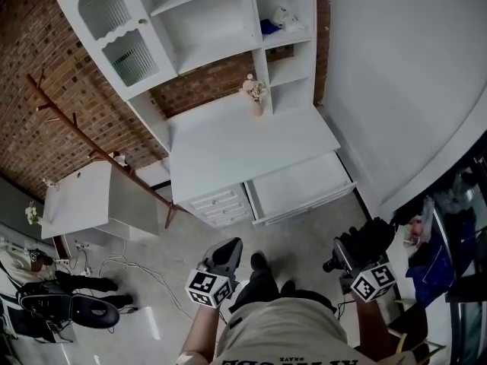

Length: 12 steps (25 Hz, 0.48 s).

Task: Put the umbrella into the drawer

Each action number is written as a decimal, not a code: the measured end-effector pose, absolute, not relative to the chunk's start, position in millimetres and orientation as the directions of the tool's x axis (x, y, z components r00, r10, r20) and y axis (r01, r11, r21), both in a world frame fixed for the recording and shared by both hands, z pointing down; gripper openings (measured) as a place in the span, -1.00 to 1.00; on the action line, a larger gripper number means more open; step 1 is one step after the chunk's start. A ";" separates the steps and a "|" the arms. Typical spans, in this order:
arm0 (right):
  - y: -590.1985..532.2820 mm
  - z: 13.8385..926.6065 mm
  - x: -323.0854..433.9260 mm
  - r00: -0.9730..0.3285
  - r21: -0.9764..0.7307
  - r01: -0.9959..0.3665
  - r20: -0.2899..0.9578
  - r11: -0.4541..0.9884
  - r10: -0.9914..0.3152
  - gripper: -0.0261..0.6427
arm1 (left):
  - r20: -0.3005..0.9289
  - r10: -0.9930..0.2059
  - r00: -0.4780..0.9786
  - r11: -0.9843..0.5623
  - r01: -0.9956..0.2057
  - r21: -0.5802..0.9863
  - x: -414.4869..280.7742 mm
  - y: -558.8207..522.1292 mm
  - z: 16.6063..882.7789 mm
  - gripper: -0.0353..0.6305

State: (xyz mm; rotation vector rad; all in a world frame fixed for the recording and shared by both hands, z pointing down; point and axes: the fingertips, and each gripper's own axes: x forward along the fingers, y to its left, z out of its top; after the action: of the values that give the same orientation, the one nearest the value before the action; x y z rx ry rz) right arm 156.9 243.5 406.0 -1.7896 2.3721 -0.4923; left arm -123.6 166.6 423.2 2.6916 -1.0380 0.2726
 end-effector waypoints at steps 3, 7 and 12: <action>237.2 409.1 157.7 -0.286 -0.333 -0.912 0.101 0.238 -0.953 -0.15 | 0.259 -0.625 0.736 -0.722 -0.671 0.166 -120.3 157.6 426.4 -0.81; 221.7 407.2 156.6 -0.279 -0.319 -0.919 0.114 0.231 -0.953 -0.16 | 0.258 -0.610 0.750 -0.733 -0.657 0.177 -117.0 136.7 430.2 -0.82; 196.7 406.0 156.1 -0.257 -0.307 -0.930 0.145 0.203 -0.955 -0.16 | 0.261 -0.575 0.776 -0.756 -0.625 0.193 -109.1 103.5 434.6 -0.82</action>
State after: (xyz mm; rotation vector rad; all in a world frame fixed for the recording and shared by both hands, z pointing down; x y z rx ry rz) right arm 156.1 196.7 406.0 -1.8660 2.3765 -0.5155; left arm -109.1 103.5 434.6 2.7008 -0.9318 0.2704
